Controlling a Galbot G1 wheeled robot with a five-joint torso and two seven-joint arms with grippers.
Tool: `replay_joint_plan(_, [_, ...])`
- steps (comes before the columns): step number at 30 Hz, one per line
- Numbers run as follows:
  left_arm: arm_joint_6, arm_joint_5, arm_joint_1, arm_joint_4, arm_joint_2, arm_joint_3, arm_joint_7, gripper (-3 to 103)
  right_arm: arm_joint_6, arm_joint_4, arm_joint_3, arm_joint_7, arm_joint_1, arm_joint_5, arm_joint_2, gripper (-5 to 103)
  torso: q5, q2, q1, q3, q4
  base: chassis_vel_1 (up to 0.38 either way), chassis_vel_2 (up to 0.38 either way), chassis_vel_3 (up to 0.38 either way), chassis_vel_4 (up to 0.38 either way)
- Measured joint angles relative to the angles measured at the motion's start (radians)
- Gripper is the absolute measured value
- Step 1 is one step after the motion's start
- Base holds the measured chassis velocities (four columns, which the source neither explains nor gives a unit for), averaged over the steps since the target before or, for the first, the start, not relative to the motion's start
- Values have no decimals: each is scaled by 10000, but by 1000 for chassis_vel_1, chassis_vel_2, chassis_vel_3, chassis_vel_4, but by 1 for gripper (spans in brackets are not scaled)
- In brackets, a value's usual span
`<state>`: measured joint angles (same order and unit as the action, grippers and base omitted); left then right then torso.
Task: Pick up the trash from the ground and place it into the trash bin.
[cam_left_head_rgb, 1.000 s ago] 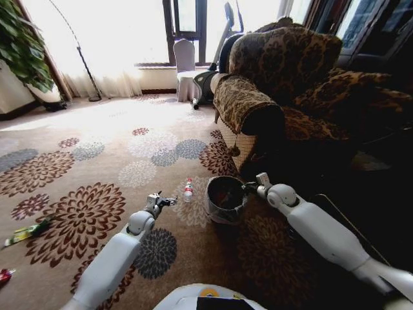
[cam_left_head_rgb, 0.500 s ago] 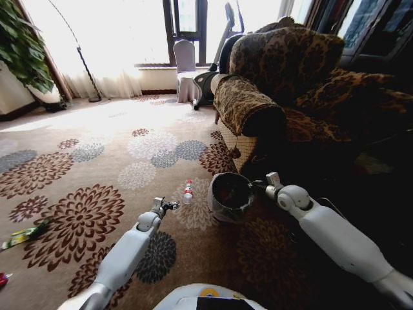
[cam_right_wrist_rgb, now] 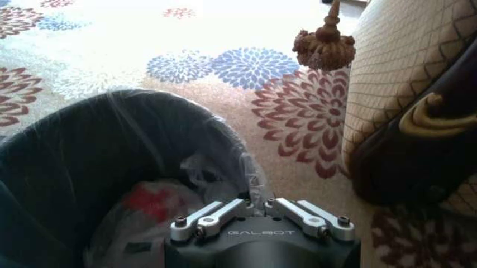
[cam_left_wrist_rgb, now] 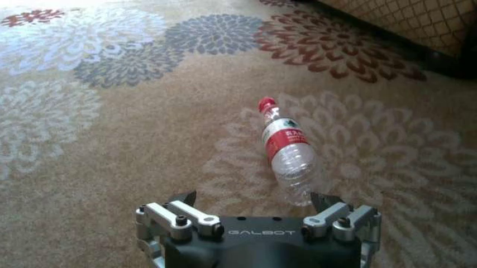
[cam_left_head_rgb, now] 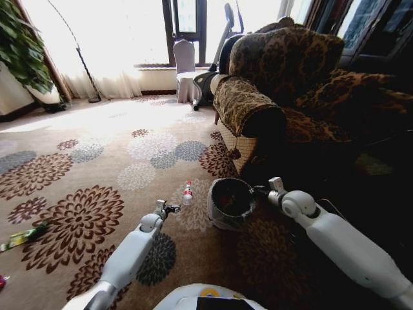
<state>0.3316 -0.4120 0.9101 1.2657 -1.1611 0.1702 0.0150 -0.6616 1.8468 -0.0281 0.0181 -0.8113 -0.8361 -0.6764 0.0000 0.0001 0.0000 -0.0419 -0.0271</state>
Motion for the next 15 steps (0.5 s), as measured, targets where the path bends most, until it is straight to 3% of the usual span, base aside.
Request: replay_joint_plan(15, [-231, 44, -261, -586, -64, -311, -84, 100, -50, 551, -563, 0, -932, -4, 161, 1, -1, 0, 0, 0, 2, -2, 3, 2, -4])
